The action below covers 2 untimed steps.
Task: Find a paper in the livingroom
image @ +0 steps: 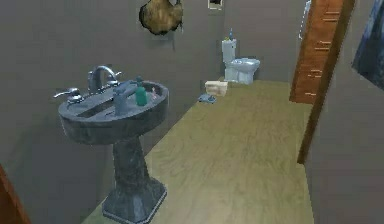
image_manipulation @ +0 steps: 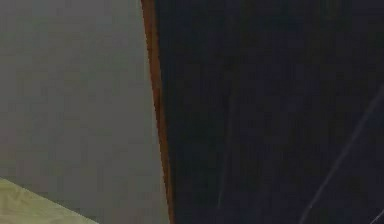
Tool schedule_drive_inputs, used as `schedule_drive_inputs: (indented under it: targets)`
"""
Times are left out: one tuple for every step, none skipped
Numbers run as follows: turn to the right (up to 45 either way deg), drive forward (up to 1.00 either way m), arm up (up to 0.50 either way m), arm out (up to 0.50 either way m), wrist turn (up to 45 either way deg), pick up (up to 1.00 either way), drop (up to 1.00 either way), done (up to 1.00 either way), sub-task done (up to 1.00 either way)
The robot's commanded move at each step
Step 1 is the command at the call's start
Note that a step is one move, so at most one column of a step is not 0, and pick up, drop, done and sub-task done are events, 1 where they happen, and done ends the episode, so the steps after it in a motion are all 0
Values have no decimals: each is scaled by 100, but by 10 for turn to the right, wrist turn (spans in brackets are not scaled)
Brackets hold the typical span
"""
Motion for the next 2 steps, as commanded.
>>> schedule_drive_inputs:
  targets:
    - [210,0,0,0,0,0,0,0,0]
    - [0,100,0,0,0,0,0,0,0]
